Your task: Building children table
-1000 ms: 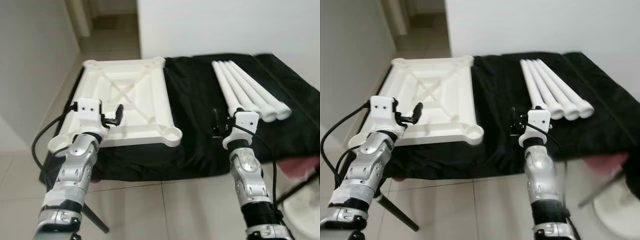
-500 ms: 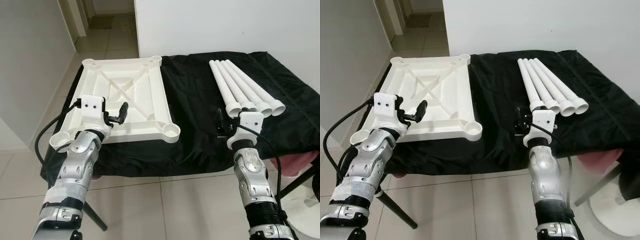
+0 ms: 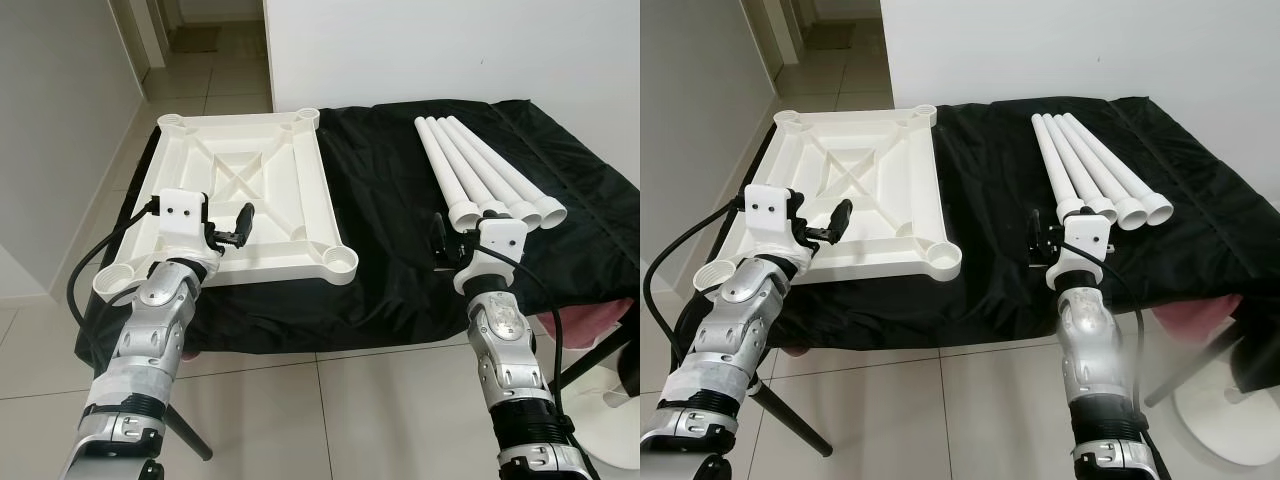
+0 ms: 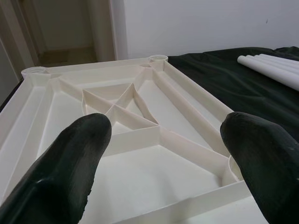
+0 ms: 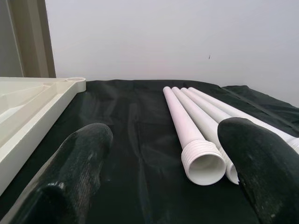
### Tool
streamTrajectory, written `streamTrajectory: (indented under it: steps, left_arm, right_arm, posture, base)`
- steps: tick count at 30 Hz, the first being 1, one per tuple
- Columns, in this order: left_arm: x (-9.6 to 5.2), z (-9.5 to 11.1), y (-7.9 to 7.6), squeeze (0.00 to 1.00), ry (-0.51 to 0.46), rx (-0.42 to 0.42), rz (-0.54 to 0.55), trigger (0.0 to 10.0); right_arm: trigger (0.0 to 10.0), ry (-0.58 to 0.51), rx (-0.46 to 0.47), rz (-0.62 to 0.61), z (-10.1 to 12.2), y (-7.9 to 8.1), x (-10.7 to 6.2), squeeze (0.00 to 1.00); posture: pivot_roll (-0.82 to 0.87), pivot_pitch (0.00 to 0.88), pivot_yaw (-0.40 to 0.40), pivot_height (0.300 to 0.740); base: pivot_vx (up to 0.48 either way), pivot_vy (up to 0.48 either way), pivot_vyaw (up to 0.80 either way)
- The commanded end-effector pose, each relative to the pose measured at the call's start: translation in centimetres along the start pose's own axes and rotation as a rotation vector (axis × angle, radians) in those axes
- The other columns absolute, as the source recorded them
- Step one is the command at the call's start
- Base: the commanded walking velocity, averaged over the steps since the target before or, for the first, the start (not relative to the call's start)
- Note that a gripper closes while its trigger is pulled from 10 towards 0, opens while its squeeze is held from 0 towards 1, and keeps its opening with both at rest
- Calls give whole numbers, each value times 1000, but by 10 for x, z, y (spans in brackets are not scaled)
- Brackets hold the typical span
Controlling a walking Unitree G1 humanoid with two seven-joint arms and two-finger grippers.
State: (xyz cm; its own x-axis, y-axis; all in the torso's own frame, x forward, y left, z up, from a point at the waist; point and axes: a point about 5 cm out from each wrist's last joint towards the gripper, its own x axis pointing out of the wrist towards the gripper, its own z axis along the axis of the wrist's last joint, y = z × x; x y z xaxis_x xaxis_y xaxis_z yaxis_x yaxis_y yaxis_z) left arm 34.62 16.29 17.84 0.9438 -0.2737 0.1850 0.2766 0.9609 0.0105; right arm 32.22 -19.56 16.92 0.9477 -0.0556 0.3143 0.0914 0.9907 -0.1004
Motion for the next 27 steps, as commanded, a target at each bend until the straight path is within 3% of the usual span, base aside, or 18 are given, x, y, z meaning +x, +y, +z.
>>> streamTrajectory:
  steps: [1,14,27]
  left_arm:
    - [1,0,4,0,2,21,-6,10000]
    - [0,5,5,0,-9,39,-27,10000]
    - [-2,4,4,0,-14,35,-25,10000]
  right_arm:
    - [10000,-14,4,-12,2,0,-1,0]
    - [10000,-10,18,-28,-1,2,-1,0]
    - [10000,-13,6,-20,0,2,2,0]
  posture:
    - [-118,4,97,740]
    - [-73,7,90,740]
    - [-70,2,81,740]
  base:
    - [0,0,0]
    - [0,0,0]
    - [258,0,0]
